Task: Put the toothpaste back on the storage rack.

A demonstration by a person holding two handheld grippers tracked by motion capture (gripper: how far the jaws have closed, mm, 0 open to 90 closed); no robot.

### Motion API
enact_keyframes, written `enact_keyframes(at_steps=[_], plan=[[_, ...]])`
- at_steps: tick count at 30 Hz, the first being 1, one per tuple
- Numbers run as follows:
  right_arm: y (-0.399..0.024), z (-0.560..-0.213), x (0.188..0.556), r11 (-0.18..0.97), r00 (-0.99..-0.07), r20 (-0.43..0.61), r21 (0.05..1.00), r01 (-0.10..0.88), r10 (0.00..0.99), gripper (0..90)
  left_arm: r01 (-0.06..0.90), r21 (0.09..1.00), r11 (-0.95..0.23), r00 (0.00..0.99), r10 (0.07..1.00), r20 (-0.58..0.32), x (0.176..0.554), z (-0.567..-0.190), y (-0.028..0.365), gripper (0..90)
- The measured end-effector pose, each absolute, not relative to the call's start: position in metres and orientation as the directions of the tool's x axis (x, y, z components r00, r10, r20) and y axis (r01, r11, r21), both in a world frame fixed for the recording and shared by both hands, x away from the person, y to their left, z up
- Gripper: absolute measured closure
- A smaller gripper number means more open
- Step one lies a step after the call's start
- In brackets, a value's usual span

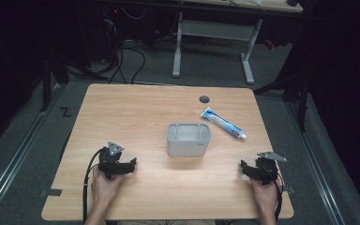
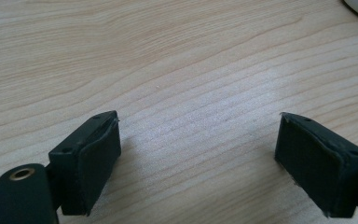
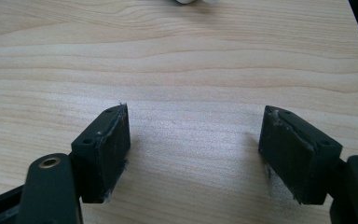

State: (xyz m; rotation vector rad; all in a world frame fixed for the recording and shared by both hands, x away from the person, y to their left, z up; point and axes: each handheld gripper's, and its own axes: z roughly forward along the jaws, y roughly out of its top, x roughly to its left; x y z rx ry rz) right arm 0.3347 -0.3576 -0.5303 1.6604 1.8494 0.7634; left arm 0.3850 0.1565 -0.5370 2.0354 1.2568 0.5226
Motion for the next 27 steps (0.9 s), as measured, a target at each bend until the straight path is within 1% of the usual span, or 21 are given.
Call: enact_keyframes(at_steps=[5,6,17,23,24,27], plan=[[-0.3579,-0.5304,0.3347,0.082,-0.103,-0.015,0.719,0.69,0.995,25.2,0.621,0.726,-0.296,0.444,0.896,-0.015,0.3842,-0.5371,0.1568,14.8],[-0.3565,-0.5302,0.3335,0.074,-0.098,-0.008,0.72,0.69,0.995,27.0,0.622,0.725,-0.294,0.442,0.897,-0.016,0.3838,-0.5369,0.1575,15.0],[-0.3547,-0.5302,0.3326,0.071,-0.087,-0.014,0.721,0.689,0.996,28.4,0.623,0.726,-0.292,0.44,0.898,-0.016,0.3838,-0.5369,0.1576,15.3],[-0.3534,-0.5282,0.3314,0.073,-0.11,0.005,0.718,0.692,0.994,36.8,0.623,0.726,-0.292,0.439,0.899,-0.016,0.3837,-0.5368,0.1576,15.4],[-0.3535,-0.5281,0.3313,0.065,-0.113,0.018,0.722,0.689,0.993,37.4,0.623,0.726,-0.292,0.439,0.899,-0.016,0.3837,-0.5369,0.1576,15.3],[-0.3532,-0.5267,0.3304,0.076,-0.121,0.01,0.727,0.682,0.993,38.0,0.623,0.726,-0.292,0.439,0.899,-0.016,0.3837,-0.5368,0.1576,15.4]])
